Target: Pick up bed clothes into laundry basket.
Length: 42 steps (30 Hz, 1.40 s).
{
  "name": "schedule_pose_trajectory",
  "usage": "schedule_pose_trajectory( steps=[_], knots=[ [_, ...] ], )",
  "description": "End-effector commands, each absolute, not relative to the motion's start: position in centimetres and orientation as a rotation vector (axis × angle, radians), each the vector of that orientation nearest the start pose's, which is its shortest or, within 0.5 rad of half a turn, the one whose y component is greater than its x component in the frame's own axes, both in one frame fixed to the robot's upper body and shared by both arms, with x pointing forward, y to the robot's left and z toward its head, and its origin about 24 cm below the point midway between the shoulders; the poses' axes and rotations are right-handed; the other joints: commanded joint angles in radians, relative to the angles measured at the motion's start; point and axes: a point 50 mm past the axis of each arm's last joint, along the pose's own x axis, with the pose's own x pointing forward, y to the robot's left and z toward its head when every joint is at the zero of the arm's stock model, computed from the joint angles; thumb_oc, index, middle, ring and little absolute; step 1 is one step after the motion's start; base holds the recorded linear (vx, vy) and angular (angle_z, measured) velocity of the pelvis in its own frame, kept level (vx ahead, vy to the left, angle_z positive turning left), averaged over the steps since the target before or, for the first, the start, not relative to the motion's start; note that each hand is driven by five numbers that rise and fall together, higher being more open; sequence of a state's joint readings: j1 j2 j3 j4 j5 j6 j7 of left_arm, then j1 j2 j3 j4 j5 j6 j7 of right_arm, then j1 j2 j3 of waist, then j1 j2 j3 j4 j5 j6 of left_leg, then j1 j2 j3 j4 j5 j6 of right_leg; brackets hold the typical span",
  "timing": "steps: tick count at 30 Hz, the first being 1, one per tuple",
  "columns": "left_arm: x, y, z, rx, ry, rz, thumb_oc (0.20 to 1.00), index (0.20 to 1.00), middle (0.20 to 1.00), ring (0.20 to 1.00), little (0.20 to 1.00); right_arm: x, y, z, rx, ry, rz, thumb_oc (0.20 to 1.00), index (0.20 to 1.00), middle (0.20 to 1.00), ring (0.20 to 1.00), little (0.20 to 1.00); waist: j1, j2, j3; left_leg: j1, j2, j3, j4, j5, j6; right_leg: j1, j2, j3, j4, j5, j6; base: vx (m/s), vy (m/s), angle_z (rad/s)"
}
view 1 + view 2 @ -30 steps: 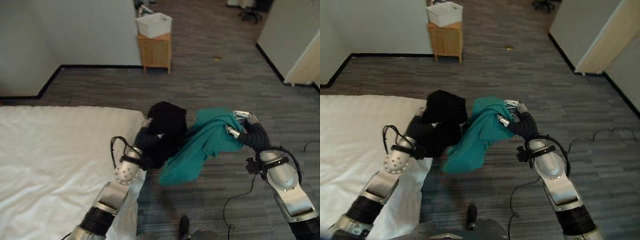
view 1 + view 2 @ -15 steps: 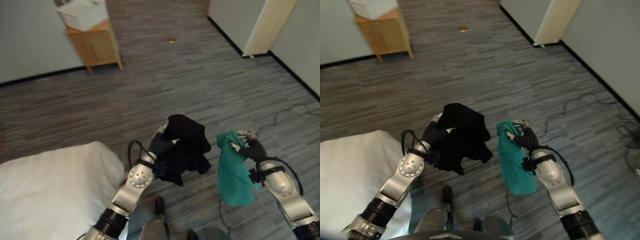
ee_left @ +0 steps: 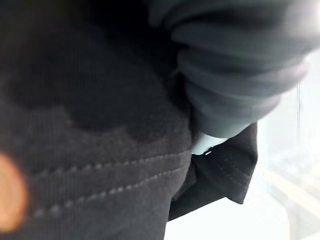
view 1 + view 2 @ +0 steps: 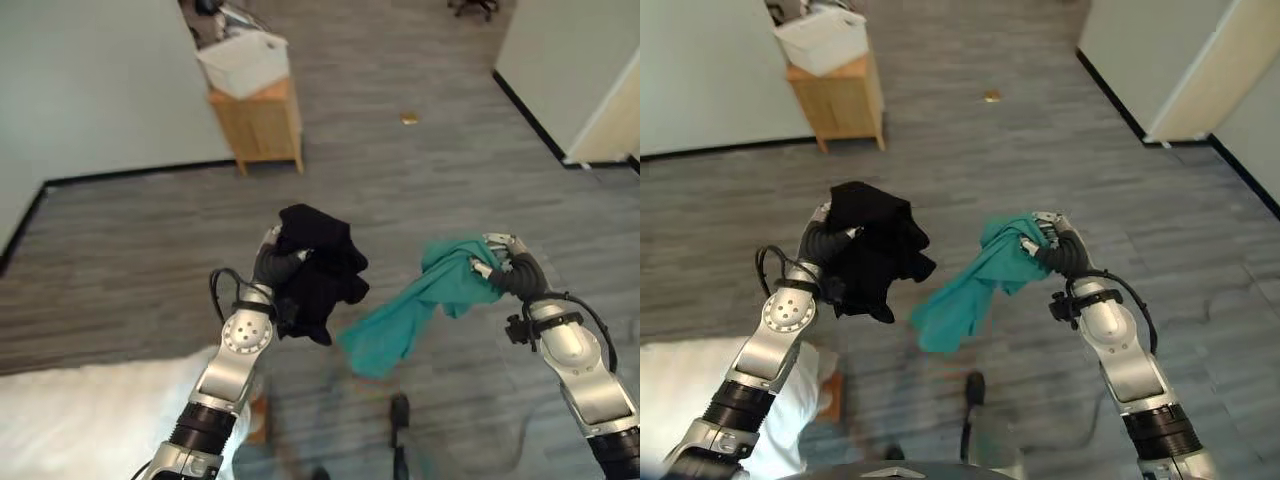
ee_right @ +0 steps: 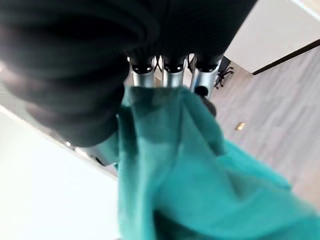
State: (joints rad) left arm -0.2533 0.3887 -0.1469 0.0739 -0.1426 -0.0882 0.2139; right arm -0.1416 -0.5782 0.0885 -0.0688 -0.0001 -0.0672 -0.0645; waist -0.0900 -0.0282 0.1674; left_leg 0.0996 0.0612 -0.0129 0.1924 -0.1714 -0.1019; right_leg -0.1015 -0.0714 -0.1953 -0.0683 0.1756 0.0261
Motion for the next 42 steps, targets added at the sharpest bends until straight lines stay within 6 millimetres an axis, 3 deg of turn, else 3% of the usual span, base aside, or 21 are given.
schedule_pose_trajectory(
  steps=[1, 3, 6, 8, 11, 15, 17, 20, 23, 25, 28, 30, 31, 33, 35, 36, 37, 38, 39, 40, 42],
  knots=[
    [31.5, 19.8, 15.4, 0.170, -0.448, 0.138, 0.200, 0.200, 0.200, 0.200, 0.200, 28.9, -21.8, 17.5, -0.588, -0.480, -0.024, 0.200, 0.200, 0.200, 0.200, 0.200, -0.002, -0.030, -0.030, -0.047, 0.055, 0.147, 0.270, 0.148, -0.072, 0.117, -0.029, -0.008, -0.019, -0.177, 0.038, 0.36, -0.173, 0.00],
    [31.8, 20.0, 15.5, 0.157, -0.437, 0.156, 0.200, 0.200, 0.200, 0.200, 0.200, 29.2, -22.0, 17.6, -0.584, -0.472, -0.041, 0.200, 0.200, 0.200, 0.200, 0.200, 0.009, -0.043, -0.021, -0.119, 0.084, 0.223, 0.271, 0.142, -0.055, 0.162, -0.053, -0.014, -0.019, -0.200, 0.037, 0.40, -0.086, -0.04],
    [31.5, 20.1, 14.8, 0.153, -0.413, 0.161, 0.200, 0.200, 0.200, 0.200, 0.200, 28.9, -22.6, 17.3, -0.585, -0.454, -0.062, 0.200, 0.200, 0.200, 0.200, 0.200, 0.033, -0.027, -0.022, -0.182, 0.086, 0.292, 0.116, 0.103, -0.013, 0.210, -0.059, -0.010, -0.019, -0.248, 0.055, 0.42, 0.089, -0.04],
    [31.2, 20.1, 14.4, 0.143, -0.402, 0.162, 0.200, 0.200, 0.200, 0.200, 0.200, 28.7, -22.8, 17.0, -0.585, -0.441, -0.066, 0.200, 0.200, 0.200, 0.200, 0.200, 0.042, -0.015, -0.029, -0.188, 0.088, 0.307, 0.021, 0.139, -0.014, 0.228, -0.060, -0.009, -0.019, -0.266, 0.065, 0.35, 0.137, -0.12],
    [30.2, 20.2, 13.0, 0.123, -0.370, 0.171, 0.200, 0.200, 0.200, 0.200, 0.200, 28.5, -23.6, 16.2, -0.592, -0.405, -0.084, 0.200, 0.200, 0.200, 0.200, 0.200, 0.076, 0.016, -0.026, -0.248, 0.162, 0.330, -0.229, 0.289, -0.040, 0.303, -0.067, -0.013, -0.019, -0.331, 0.093, 0.46, 0.189, -0.18],
    [29.0, 20.7, 12.0, 0.122, -0.346, 0.193, 0.200, 0.200, 0.200, 0.200, 0.200, 28.0, -24.2, 16.4, -0.605, -0.415, -0.107, 0.200, 0.200, 0.200, 0.200, 0.200, 0.106, 0.018, -0.024, -0.367, 0.272, 0.393, -0.253, 0.369, -0.073, 0.423, -0.117, 0.001, -0.019, -0.383, 0.132, 0.57, 0.217, -0.10],
    [28.4, 21.2, 11.6, 0.133, -0.331, 0.199, 0.200, 0.200, 0.200, 0.200, 0.200, 27.7, -24.1, 16.3, -0.615, -0.413, -0.094, 0.200, 0.200, 0.200, 0.200, 0.200, 0.121, 0.033, -0.057, -0.330, 0.261, 0.391, -0.260, 0.400, -0.071, 0.451, -0.138, 0.029, -0.019, -0.389, 0.154, 0.67, 0.231, -0.25],
    [28.2, 21.2, 12.1, 0.165, -0.352, 0.180, 0.200, 0.200, 0.200, 0.200, 0.200, 27.4, -24.4, 15.5, -0.631, -0.378, -0.114, 0.200, 0.200, 0.200, 0.200, 0.200, 0.138, -0.014, -0.079, -0.314, 0.212, 0.419, -0.228, 0.417, -0.038, 0.471, -0.225, 0.042, 0.039, -0.319, 0.191, 0.54, 0.153, -0.60],
    [28.3, 21.3, 12.3, 0.173, -0.358, 0.183, 0.200, 0.200, 0.200, 0.200, 0.200, 27.7, -24.7, 14.9, -0.655, -0.345, -0.150, 0.200, 0.200, 0.200, 0.200, 0.200, 0.126, -0.047, -0.065, -0.269, 0.151, 0.449, -0.201, 0.351, 0.010, 0.373, -0.309, 0.043, 0.240, -0.129, 0.201, 0.36, 0.141, -0.19],
    [28.8, 21.2, 12.8, 0.191, -0.370, 0.170, 0.200, 0.200, 0.200, 0.200, 0.200, 27.7, -25.1, 14.8, -0.641, -0.340, -0.172, 0.200, 0.200, 0.200, 0.200, 0.200, 0.098, -0.050, -0.052, -0.210, 0.108, 0.449, -0.225, 0.302, 0.037, 0.245, -0.240, 0.107, 0.315, -0.145, 0.164, 0.37, 0.202, 0.06],
    [29.2, 21.0, 13.0, 0.194, -0.374, 0.145, 0.200, 0.200, 0.200, 0.200, 0.200, 27.0, -26.3, 14.2, -0.613, -0.316, -0.214, 0.200, 0.200, 0.200, 0.200, 0.200, 0.024, -0.032, -0.030, -0.119, 0.057, 0.392, -0.267, 0.236, 0.054, 0.117, -0.062, 0.193, 0.298, -0.308, 0.126, 0.42, 0.143, 0.59],
    [29.4, 20.8, 13.0, 0.192, -0.377, 0.137, 0.200, 0.200, 0.200, 0.200, 0.200, 26.7, -26.6, 14.2, -0.605, -0.316, -0.230, 0.200, 0.200, 0.200, 0.200, 0.200, -0.003, -0.026, -0.023, -0.095, 0.049, 0.372, -0.275, 0.220, 0.057, 0.089, -0.013, 0.209, 0.250, -0.306, 0.105, 0.31, 0.009, 0.80],
    [29.8, 20.2, 13.3, 0.178, -0.386, 0.123, 0.200, 0.200, 0.200, 0.200, 0.200, 26.3, -26.9, 14.1, -0.584, -0.323, -0.254, 0.200, 0.200, 0.200, 0.200, 0.200, -0.046, -0.032, -0.016, -0.049, 0.024, 0.328, -0.280, 0.181, 0.061, 0.030, 0.042, 0.265, 0.144, -0.276, 0.083, 0.40, -0.039, 0.90],
    [30.2, 19.7, 13.3, 0.171, -0.385, 0.110, 0.200, 0.200, 0.200, 0.200, 0.200, 26.1, -27.1, 14.0, -0.582, -0.320, -0.263, 0.200, 0.200, 0.200, 0.200, 0.200, -0.075, -0.032, -0.019, -0.011, 0.018, 0.301, -0.280, 0.145, 0.057, 0.006, 0.053, 0.256, 0.080, -0.226, 0.086, 0.41, -0.080, 1.01],
    [30.1, 20.1, 13.3, 0.183, -0.380, 0.116, 0.200, 0.200, 0.200, 0.200, 0.200, 26.1, -27.1, 14.2, -0.588, -0.332, -0.258, 0.200, 0.200, 0.200, 0.200, 0.200, -0.068, -0.037, -0.028, 0.031, 0.015, 0.309, -0.278, 0.113, 0.050, 0.019, 0.014, 0.114, 0.056, -0.196, 0.096, 0.34, -0.153, 0.80],
    [29.8, 20.0, 12.9, 0.203, -0.372, 0.095, 0.200, 0.200, 0.200, 0.200, 0.200, 26.2, -27.1, 14.7, -0.595, -0.346, -0.251, 0.200, 0.200, 0.200, 0.200, 0.200, -0.056, -0.052, -0.040, 0.054, -0.001, 0.310, -0.155, 0.046, 0.051, 0.076, 0.012, 0.083, 0.033, -0.210, 0.074, 0.39, -0.213, 0.35],
    [29.3, 20.2, 12.6, 0.189, -0.366, 0.099, 0.200, 0.200, 0.200, 0.200, 0.200, 26.3, -27.1, 15.0, -0.590, -0.361, -0.247, 0.200, 0.200, 0.200, 0.200, 0.200, -0.048, -0.056, -0.037, 0.038, 0.010, 0.306, -0.018, 0.044, 0.031, 0.115, 0.017, 0.080, 0.022, -0.212, 0.061, 0.38, -0.230, 0.20],
    [28.8, 20.4, 12.1, 0.162, -0.354, 0.108, 0.200, 0.200, 0.200, 0.200, 0.200, 26.3, -27.2, 15.2, -0.588, -0.365, -0.245, 0.200, 0.200, 0.200, 0.200, 0.200, -0.032, -0.065, -0.026, -0.014, 0.048, 0.299, 0.140, 0.087, 0.002, 0.158, 0.015, 0.076, 0.019, -0.215, 0.042, 0.17, -0.156, 0.04],
    [28.7, 20.4, 12.1, 0.162, -0.355, 0.108, 0.200, 0.200, 0.200, 0.200, 0.200, 26.3, -27.2, 15.2, -0.587, -0.365, -0.244, 0.200, 0.200, 0.200, 0.200, 0.200, -0.033, -0.066, -0.026, -0.025, 0.051, 0.297, 0.152, 0.090, 0.000, 0.155, 0.016, 0.075, 0.018, -0.209, 0.038, 0.25, -0.211, 0.01],
    [28.2, 20.5, 11.6, 0.119, -0.342, 0.131, 0.200, 0.200, 0.200, 0.200, 0.200, 26.4, -27.0, 15.2, -0.578, -0.362, -0.234, 0.200, 0.200, 0.200, 0.200, 0.200, 0.010, -0.096, 0.013, -0.177, 0.092, 0.249, 0.472, 0.206, -0.062, 0.231, 0.006, 0.090, 0.009, -0.226, -0.012, 0.13, -0.151, 0.00],
    [28.1, 20.6, 11.4, 0.113, -0.337, 0.145, 0.200, 0.200, 0.200, 0.200, 0.200, 26.6, -26.9, 15.3, -0.572, -0.364, -0.228, 0.200, 0.200, 0.200, 0.200, 0.200, 0.024, -0.113, 0.019, -0.238, 0.081, 0.234, 0.525, 0.200, -0.054, 0.249, -0.001, 0.099, -0.002, -0.225, -0.021, 0.22, -0.086, -0.34]
  ],
)
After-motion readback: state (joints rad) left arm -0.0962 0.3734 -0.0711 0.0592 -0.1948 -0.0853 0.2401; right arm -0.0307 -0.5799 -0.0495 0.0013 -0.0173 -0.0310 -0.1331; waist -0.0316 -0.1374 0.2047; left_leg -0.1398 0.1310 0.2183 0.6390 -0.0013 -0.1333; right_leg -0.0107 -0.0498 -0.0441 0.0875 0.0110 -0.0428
